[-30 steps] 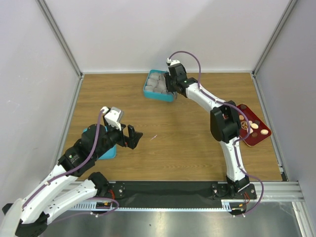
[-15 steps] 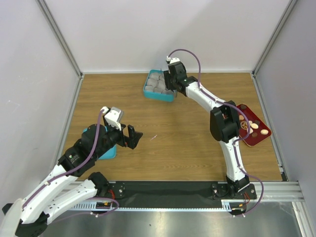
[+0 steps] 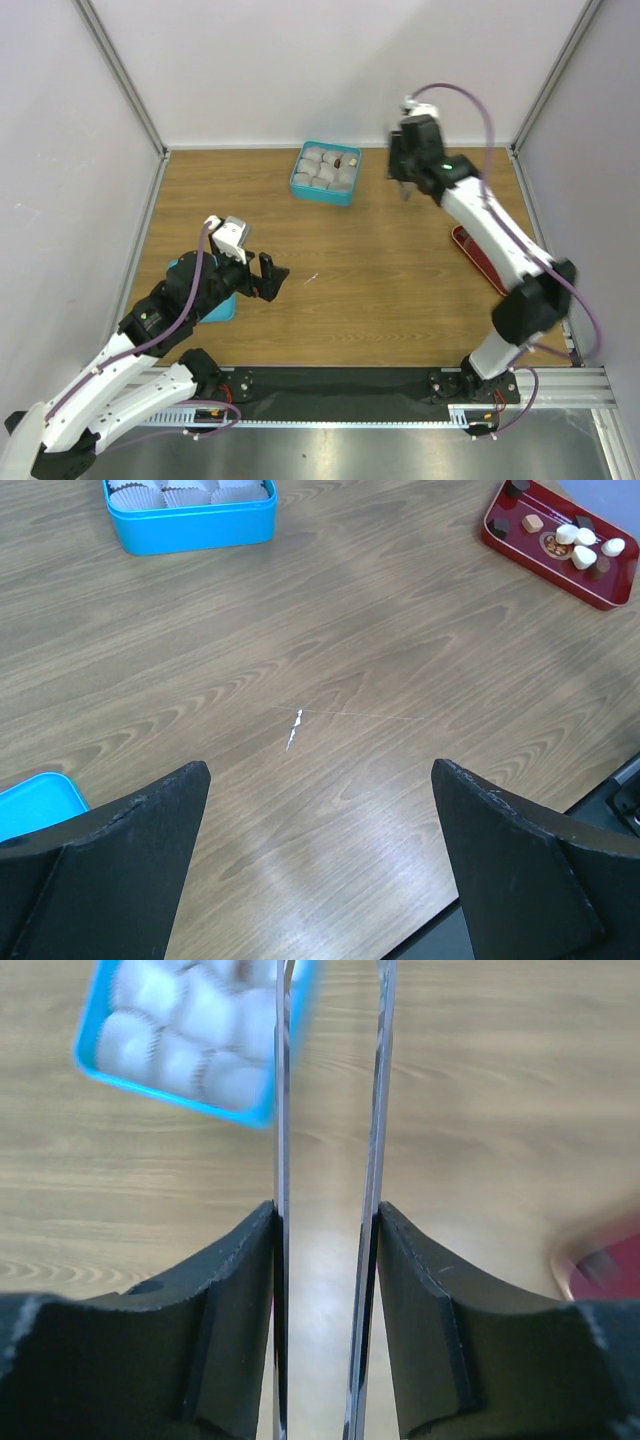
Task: Pack the chocolate
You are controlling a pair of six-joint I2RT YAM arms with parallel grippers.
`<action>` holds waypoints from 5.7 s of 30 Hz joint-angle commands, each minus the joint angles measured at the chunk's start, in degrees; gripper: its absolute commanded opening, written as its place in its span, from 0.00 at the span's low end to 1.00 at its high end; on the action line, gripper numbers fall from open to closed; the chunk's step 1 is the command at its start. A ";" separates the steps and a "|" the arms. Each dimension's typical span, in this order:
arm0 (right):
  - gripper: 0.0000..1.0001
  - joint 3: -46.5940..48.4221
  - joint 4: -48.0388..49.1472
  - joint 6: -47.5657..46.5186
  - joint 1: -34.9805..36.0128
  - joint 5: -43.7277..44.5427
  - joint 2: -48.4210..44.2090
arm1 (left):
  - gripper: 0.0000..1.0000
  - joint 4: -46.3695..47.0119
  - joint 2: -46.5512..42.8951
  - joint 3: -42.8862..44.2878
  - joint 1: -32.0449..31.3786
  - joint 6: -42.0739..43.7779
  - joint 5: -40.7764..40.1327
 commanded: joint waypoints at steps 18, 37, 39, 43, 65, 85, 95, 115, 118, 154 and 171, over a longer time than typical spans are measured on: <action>0.48 -33.47 -18.72 10.23 -25.13 -6.25 -29.69 | 1.00 1.76 -0.40 0.01 -0.11 1.30 4.01; 0.46 -41.30 -7.55 10.06 -26.98 -9.42 -29.87 | 1.00 1.77 0.13 0.01 -0.11 1.21 3.48; 0.45 -41.39 -6.94 9.97 -26.98 -9.07 -29.52 | 1.00 1.94 0.39 0.10 -0.11 1.21 3.57; 0.46 -41.74 -6.58 9.79 -26.98 -8.54 -28.47 | 1.00 1.94 0.48 0.10 -0.11 1.30 3.57; 0.49 -46.04 -0.16 8.21 -29.09 -6.95 -25.92 | 1.00 1.85 0.92 0.10 -0.11 1.39 3.48; 0.48 -46.66 0.80 8.21 -29.35 -9.86 -25.21 | 1.00 1.85 0.48 0.10 -0.11 1.30 3.04; 0.46 -45.70 -1.48 7.33 -29.35 -9.24 -23.63 | 1.00 1.68 0.31 0.10 -0.11 1.30 2.69; 0.39 -38.76 -7.89 6.10 -29.35 -9.50 -27.58 | 1.00 1.68 -0.04 0.01 -0.11 1.30 2.52; 0.38 -36.65 -8.77 6.10 -29.27 -9.33 -27.85 | 1.00 1.76 0.13 0.10 -0.11 1.30 2.60; 0.38 10.81 19.88 -0.05 3.78 -9.68 20.04 | 1.00 1.24 -0.31 0.19 -0.11 1.47 -1.35; 0.39 23.91 18.82 -1.81 3.87 -11.26 33.85 | 1.00 1.15 -0.57 0.19 -0.02 1.39 -1.88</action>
